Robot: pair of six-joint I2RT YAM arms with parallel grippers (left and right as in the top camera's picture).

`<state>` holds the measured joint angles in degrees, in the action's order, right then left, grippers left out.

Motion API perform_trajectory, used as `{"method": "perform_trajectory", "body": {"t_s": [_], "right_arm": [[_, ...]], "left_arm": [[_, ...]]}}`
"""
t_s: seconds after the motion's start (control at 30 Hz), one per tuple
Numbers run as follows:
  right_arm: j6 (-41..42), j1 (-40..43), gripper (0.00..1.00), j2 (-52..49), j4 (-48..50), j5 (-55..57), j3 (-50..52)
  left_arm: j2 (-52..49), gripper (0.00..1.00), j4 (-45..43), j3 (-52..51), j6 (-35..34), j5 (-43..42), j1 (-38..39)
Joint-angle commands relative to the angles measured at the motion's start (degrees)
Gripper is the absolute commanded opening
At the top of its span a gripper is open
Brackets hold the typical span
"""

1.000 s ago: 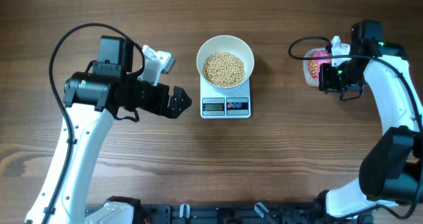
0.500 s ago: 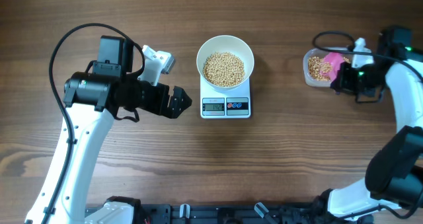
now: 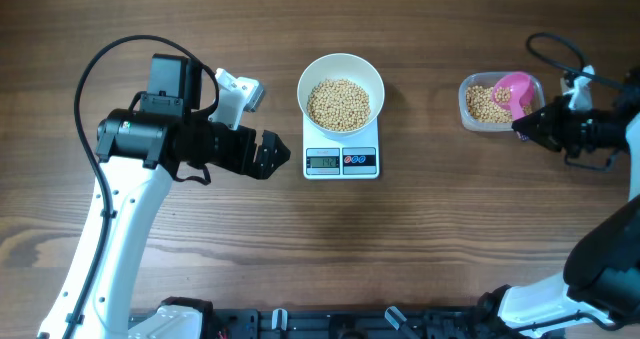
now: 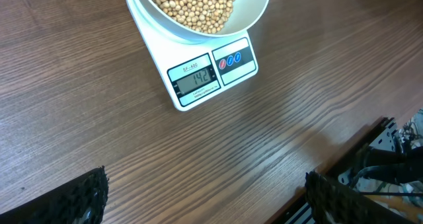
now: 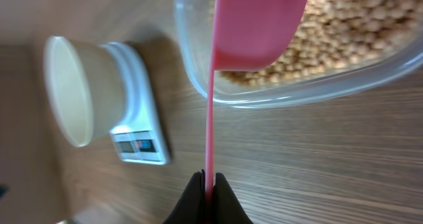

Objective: Scoop item into bowl and weigh 150g on scale
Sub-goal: 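Scoop soybeans again from the tub with the right gripper, then carry the filled scoop leftward over the white bowl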

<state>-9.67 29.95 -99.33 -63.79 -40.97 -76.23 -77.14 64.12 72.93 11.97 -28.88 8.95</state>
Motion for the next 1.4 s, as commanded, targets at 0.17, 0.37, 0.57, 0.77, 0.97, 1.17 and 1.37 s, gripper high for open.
{"method": "perform_trajectory", "body": {"t_s": [0.17,0.37,0.57,0.77,0.97,1.17,1.37], "right_arm": [[-8.39,1.51,0.04,-0.50,-4.52,-17.31,0.39],[-8.28,-0.02,0.04,1.16,-4.66,-22.51,0.04],[-6.49,-7.91,0.04,3.65,-3.39,-21.20,-3.08],[-1.79,-20.52,0.04,4.57,0.66,-14.51,-8.74],[1.27,-31.61,0.04,4.59,3.67,-1.14,-13.09],[0.59,-42.86,0.04,4.57,4.90,19.32,-13.07],[-2.86,-51.41,0.04,4.39,6.75,33.94,-13.05]], "left_arm": [[0.96,1.00,0.00,0.26,1.16,-1.09,0.26],[0.96,1.00,0.00,0.26,1.16,-1.09,0.26],[0.96,1.00,0.00,0.26,1.16,-1.09,0.26],[0.96,1.00,0.00,0.26,1.16,-1.09,0.26],[0.96,1.00,0.00,0.26,1.16,-1.09,0.26],[0.96,1.00,0.00,0.26,1.16,-1.09,0.26],[0.96,1.00,0.00,0.26,1.16,-1.09,0.26]]}}
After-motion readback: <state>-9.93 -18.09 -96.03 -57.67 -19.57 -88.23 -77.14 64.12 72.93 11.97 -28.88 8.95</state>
